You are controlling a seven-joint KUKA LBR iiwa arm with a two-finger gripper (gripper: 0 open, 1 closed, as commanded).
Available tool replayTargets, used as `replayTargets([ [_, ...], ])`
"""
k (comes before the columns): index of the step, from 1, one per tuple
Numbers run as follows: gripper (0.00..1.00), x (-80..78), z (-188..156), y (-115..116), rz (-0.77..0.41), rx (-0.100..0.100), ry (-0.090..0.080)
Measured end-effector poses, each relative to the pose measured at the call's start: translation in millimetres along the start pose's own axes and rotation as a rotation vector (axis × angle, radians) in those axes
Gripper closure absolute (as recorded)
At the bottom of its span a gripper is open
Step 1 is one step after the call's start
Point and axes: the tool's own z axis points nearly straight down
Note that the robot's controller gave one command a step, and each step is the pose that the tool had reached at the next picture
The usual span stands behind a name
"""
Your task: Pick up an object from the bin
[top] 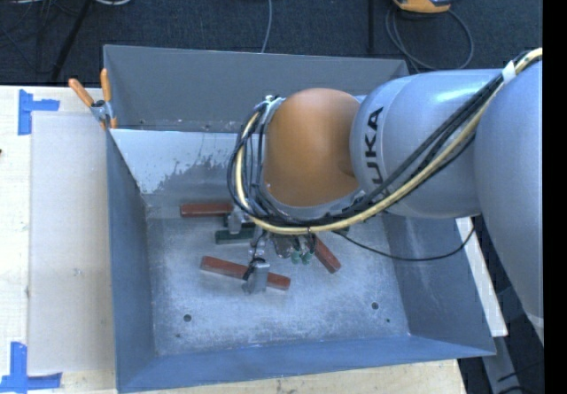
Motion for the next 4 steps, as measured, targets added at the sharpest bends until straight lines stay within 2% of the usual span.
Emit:
replayTargets([
  [1,0.00,-3.0,12.3,-14.7,0.082,0.000,0.001],
  [2,0.00,10.8,77.0,-28.2,0.244,0.000,0.000],
  [3,1.00,17.8,78.6,-29.2,0.227,-0.001,-0.003],
  [4,1.00,18.6,78.2,-28.8,0.226,-0.001,-0.002],
])
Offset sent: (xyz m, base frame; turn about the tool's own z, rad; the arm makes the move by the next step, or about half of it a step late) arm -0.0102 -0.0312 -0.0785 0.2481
